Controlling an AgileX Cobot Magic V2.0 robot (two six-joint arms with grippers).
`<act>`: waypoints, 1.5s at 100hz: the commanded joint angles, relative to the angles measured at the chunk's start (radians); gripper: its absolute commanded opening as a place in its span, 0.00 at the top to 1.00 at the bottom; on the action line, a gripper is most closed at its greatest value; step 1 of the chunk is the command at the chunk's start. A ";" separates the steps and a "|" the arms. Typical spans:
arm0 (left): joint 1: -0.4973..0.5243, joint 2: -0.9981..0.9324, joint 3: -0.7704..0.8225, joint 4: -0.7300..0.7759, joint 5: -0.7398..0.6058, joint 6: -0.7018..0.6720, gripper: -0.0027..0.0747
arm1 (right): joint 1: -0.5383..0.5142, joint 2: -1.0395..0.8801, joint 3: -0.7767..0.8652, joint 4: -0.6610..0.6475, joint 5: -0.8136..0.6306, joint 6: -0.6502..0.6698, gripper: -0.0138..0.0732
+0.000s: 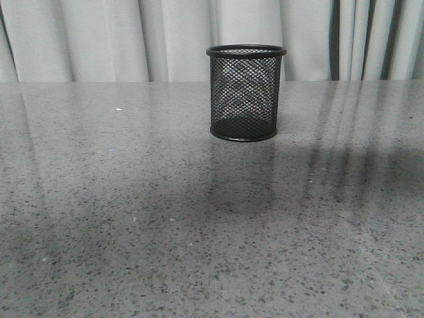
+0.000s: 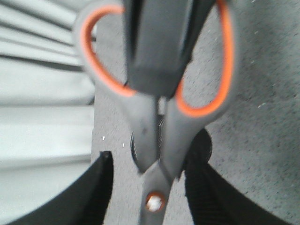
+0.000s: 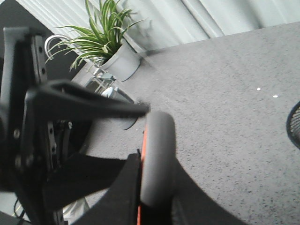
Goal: Put scissors into bucket
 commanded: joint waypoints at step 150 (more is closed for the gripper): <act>0.899 -0.274 -0.032 -0.327 0.014 -0.108 0.45 | 0.179 0.589 -0.861 -1.074 0.257 0.494 0.89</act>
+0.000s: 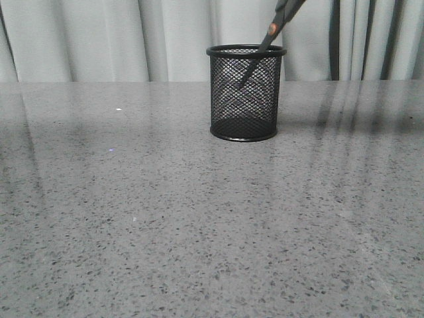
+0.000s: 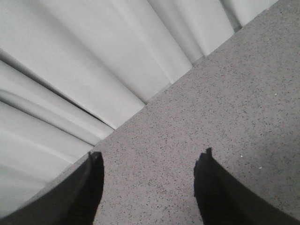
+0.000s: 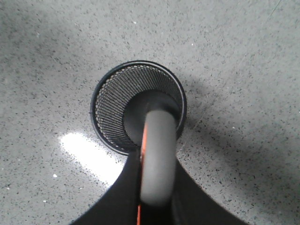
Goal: Put scissors into bucket
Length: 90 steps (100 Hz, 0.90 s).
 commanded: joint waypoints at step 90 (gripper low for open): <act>0.002 0.009 -0.028 -0.040 -0.067 -0.015 0.45 | -0.004 0.010 -0.047 0.018 -0.067 0.002 0.53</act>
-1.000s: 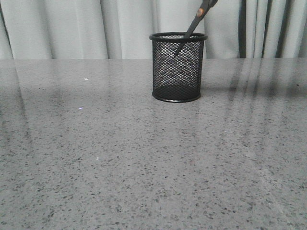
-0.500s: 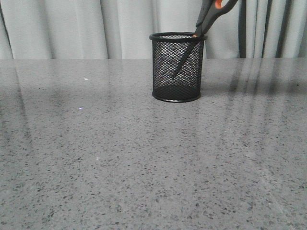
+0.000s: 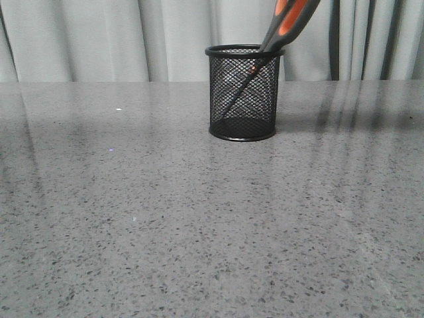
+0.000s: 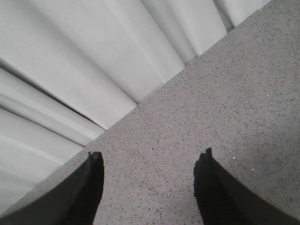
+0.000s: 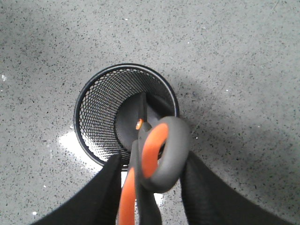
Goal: Put scissors into bucket
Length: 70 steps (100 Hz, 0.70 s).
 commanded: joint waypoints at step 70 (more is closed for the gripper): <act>0.002 -0.021 -0.028 -0.058 -0.063 -0.014 0.70 | -0.006 -0.248 -0.104 -0.035 -0.168 0.042 0.67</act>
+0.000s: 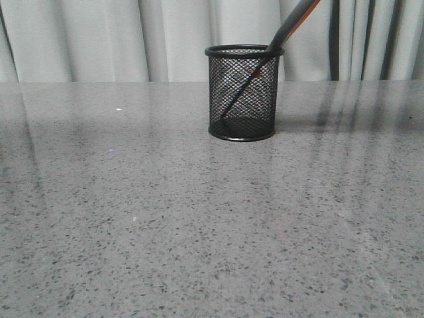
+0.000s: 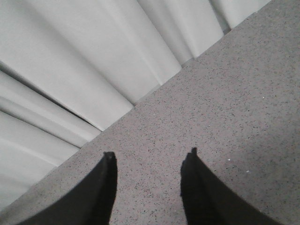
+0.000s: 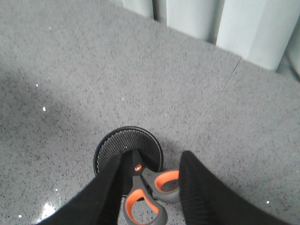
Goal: Put scissors into bucket
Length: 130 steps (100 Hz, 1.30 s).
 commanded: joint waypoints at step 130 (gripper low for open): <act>0.002 -0.981 1.246 -0.390 -0.919 -0.040 0.99 | -0.006 -1.237 1.418 0.055 -1.032 0.003 0.92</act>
